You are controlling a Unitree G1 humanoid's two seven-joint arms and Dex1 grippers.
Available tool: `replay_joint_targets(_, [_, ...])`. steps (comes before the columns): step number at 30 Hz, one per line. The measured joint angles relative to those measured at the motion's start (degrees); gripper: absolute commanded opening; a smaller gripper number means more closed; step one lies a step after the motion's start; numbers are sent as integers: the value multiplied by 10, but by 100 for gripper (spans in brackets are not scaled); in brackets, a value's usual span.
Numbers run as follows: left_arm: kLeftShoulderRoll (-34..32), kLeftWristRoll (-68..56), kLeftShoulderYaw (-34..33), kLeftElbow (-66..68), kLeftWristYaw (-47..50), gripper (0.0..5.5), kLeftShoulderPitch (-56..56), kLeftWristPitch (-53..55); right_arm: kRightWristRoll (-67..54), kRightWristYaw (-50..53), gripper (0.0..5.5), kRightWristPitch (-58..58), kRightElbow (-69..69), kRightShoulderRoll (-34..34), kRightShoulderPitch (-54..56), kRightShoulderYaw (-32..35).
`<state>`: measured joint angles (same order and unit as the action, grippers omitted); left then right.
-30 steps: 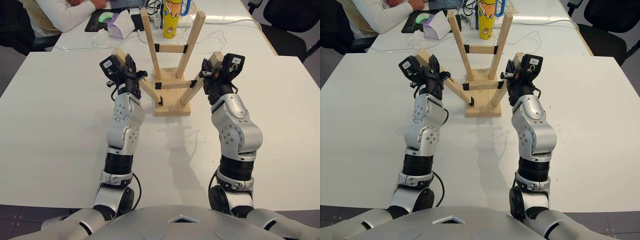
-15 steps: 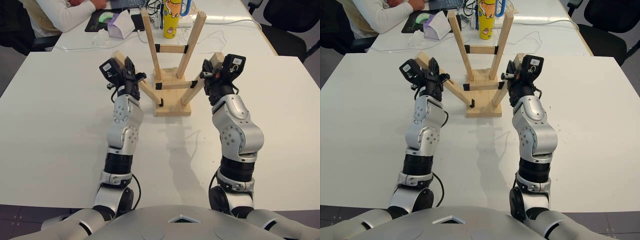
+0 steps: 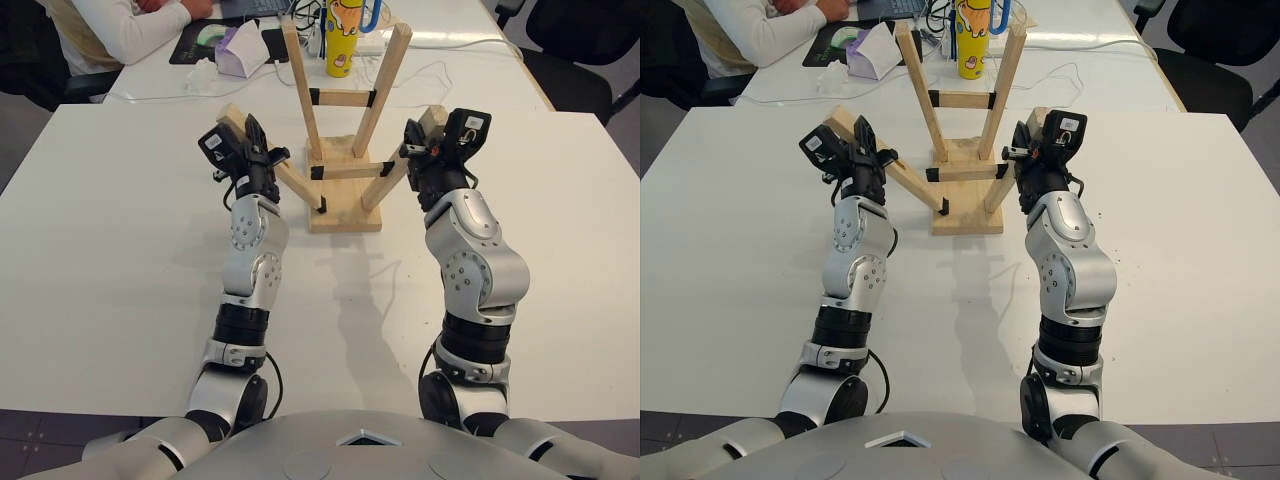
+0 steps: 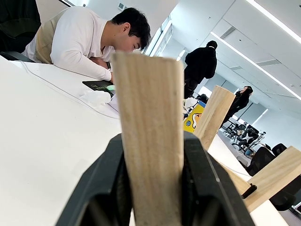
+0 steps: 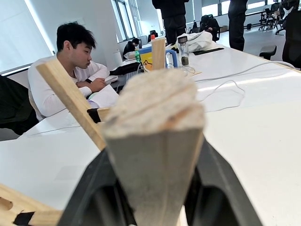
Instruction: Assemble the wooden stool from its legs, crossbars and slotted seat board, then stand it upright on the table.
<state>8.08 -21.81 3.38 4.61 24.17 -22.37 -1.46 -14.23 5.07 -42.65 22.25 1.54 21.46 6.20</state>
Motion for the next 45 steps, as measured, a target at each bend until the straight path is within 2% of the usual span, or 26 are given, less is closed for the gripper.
replay_joint_targets(25, [0,17,10,17,7,104,-1,-102,-7,-21,103,-8,2,-20,0,0])
replay_joint_targets(45, [0,-51,11,51,-7,104,-2,-102,-8,-26,103,-15,0,-26,6,0])
